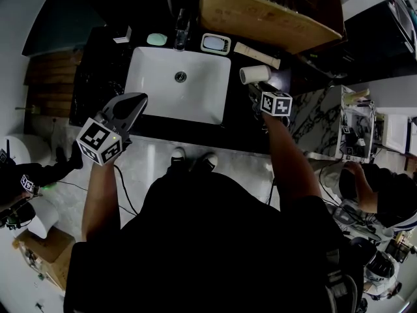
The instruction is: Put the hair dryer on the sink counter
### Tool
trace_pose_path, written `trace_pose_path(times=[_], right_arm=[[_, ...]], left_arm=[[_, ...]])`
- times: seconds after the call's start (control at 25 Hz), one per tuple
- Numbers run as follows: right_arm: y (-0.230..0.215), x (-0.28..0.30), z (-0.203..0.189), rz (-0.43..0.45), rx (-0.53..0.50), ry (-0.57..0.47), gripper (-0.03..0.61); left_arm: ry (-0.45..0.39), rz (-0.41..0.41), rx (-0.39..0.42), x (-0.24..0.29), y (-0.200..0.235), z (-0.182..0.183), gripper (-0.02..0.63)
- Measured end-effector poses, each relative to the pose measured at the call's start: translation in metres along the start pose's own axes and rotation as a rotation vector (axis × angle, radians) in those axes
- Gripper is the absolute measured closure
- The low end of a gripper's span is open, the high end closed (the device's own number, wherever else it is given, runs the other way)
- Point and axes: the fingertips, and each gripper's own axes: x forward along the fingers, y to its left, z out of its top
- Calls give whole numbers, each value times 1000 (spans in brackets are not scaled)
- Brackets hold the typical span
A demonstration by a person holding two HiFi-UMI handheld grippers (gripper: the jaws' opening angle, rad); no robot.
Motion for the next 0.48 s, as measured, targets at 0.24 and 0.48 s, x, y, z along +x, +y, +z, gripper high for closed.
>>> trace_pose_path(times=[0.24, 0.48], right_arm=[[0, -2, 3, -4, -4, 1, 347], [1, -5, 4, -5, -3, -11, 348]], left_arm=[[-1, 0, 3, -1, 2, 2, 600], [-4, -1, 11, -4, -1, 2, 600]])
